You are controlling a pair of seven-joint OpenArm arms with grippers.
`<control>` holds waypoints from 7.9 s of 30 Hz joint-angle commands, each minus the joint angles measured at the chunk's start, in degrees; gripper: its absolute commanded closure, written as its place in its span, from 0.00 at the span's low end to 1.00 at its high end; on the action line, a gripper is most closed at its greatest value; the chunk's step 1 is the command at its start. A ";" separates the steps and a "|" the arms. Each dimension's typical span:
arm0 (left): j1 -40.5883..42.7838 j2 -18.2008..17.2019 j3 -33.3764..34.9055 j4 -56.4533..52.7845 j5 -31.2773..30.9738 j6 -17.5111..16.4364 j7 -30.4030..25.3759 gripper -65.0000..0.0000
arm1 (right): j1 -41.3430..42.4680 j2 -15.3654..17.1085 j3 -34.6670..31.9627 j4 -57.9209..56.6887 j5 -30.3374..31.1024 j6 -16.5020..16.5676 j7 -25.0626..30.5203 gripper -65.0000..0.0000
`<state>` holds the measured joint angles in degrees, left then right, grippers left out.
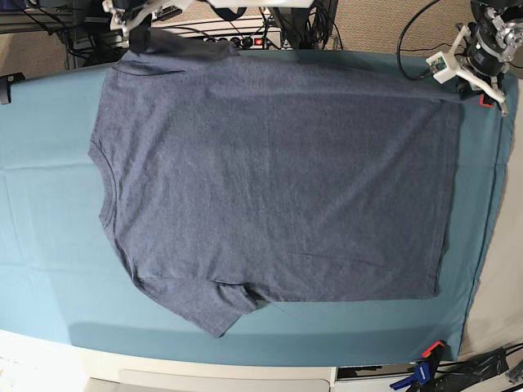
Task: Fold the T-shirt properly
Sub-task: 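Keep pulling the held shirt edge toward the arm bases, then swing both grippers forward, laying the held edge over the shirt, then press the folded strip flat with both grippers, then open both grippers and lift them off the folded strip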
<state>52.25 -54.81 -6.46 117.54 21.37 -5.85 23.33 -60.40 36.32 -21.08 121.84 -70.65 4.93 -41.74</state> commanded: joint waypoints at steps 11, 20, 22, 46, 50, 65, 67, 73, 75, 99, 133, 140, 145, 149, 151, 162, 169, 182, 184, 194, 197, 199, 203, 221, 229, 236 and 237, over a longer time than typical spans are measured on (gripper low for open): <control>-0.11 -1.42 -0.48 0.68 0.46 0.92 0.13 1.00 | 11.08 0.35 0.07 0.85 1.79 -0.85 2.97 1.00; -6.54 -1.42 -0.48 0.66 -3.78 -0.74 0.17 1.00 | 22.38 0.28 0.07 0.83 9.79 0.24 8.41 1.00; -7.93 -1.42 -0.48 0.66 -5.70 -2.29 0.17 1.00 | 25.18 -0.31 0.09 0.83 11.61 1.99 9.53 1.00; -10.40 -1.57 -0.48 0.63 -7.21 -3.23 -0.50 1.00 | 38.66 -11.10 1.42 -7.52 21.33 6.49 12.26 1.00; -12.48 -1.57 -0.48 0.57 -8.87 -3.23 -0.50 1.00 | 40.30 -11.10 1.42 -10.14 21.38 6.47 12.50 1.00; -18.29 -1.57 -0.48 -0.59 -10.10 -4.72 -0.50 1.00 | 44.06 -13.62 10.05 -10.21 26.82 7.43 13.38 1.00; -18.29 -1.57 -0.48 -0.59 -10.10 -4.72 -0.83 1.00 | 44.06 -13.62 10.34 -10.21 27.71 7.80 13.49 1.00; -19.12 -1.57 -0.48 -0.90 -10.10 -4.72 -0.90 1.00 | 44.06 -13.64 10.27 -10.21 28.92 7.93 14.71 1.00; -19.89 -1.55 -0.48 -1.22 -10.14 -4.74 -0.92 1.00 | 44.06 -13.62 10.27 -10.21 28.89 7.96 14.78 1.00; -20.98 -1.53 -0.48 -2.84 -12.04 -6.23 -0.26 1.00 | 44.24 -13.64 10.32 -10.21 28.61 0.76 13.18 1.00; -21.51 -1.38 -0.46 -10.21 -12.72 -8.22 -7.32 1.00 | 48.24 -13.92 7.52 -18.78 27.56 1.88 15.21 1.00; -26.03 -1.38 -0.42 -12.09 -17.14 -10.75 -7.32 1.00 | 48.33 -13.92 7.52 -18.78 27.58 1.88 15.15 1.00; -26.67 -1.36 -0.42 -12.96 -17.62 -12.44 -7.34 1.00 | 48.37 -13.92 7.52 -18.78 27.56 1.88 15.21 1.00; -26.69 -1.14 -0.42 -13.53 -19.12 -12.70 -7.67 1.00 | 48.35 -13.92 7.52 -18.78 27.56 1.88 15.21 1.00; -26.69 -1.05 -0.42 -13.73 -19.08 -12.70 -7.76 1.00 | 48.35 -13.92 7.52 -18.78 27.58 1.88 15.21 1.00; -30.86 -1.05 9.38 -14.97 -15.19 -10.03 -7.19 1.00 | 48.35 -13.92 7.52 -18.78 27.56 1.88 15.19 1.00; -40.04 -1.07 16.31 -19.54 -14.99 -9.94 -7.08 1.00 | 48.35 -13.92 7.52 -18.78 27.56 1.86 15.06 1.00; -44.00 -1.05 19.15 -23.85 -14.53 -9.62 -6.14 1.00 | 48.98 -13.92 7.52 -18.78 26.03 -2.19 12.50 1.00; -44.02 -1.05 19.15 -23.85 -14.56 -8.94 -5.77 1.00 | 48.98 -13.92 7.52 -18.78 26.03 -2.23 12.11 1.00; -44.00 -1.05 19.15 -23.85 -14.56 -9.01 -5.81 1.00 | 48.98 -13.92 7.52 -18.78 26.08 -2.23 11.43 1.00; -44.00 -1.03 19.15 -23.85 -14.53 -9.01 -5.81 1.00 | 48.98 -13.92 7.52 -18.78 26.08 -2.19 10.84 1.00; -44.00 -1.05 19.15 -23.85 -14.56 -9.01 -5.81 1.00 | 48.96 -13.92 7.52 -18.78 26.08 -2.19 10.38 1.00; -44.00 -1.03 19.15 -23.85 -14.56 -8.98 -5.84 0.68 | 48.98 -13.92 7.52 -18.78 26.10 -2.23 10.25 0.68; -43.76 -1.29 19.15 -16.72 -15.02 -6.21 1.42 0.57 | 45.55 -9.27 7.52 -11.98 22.60 -9.16 2.43 0.64; -42.64 -2.36 19.15 -9.05 -21.38 -11.65 11.06 0.57 | 33.22 -3.76 7.54 -0.11 21.00 -8.55 0.09 0.64; -35.89 -2.29 19.15 -8.92 -20.24 -14.05 11.04 0.57 | 24.65 0.85 7.67 1.05 20.41 -4.15 0.07 0.64; -34.82 -2.29 19.15 -8.92 -19.15 -14.16 10.58 0.57 | 24.22 1.22 7.69 1.05 21.00 -3.34 0.20 0.64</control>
<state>17.76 -55.86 13.41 107.94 2.04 -20.38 34.20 -36.21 36.71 -13.89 121.89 -48.95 2.63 -41.93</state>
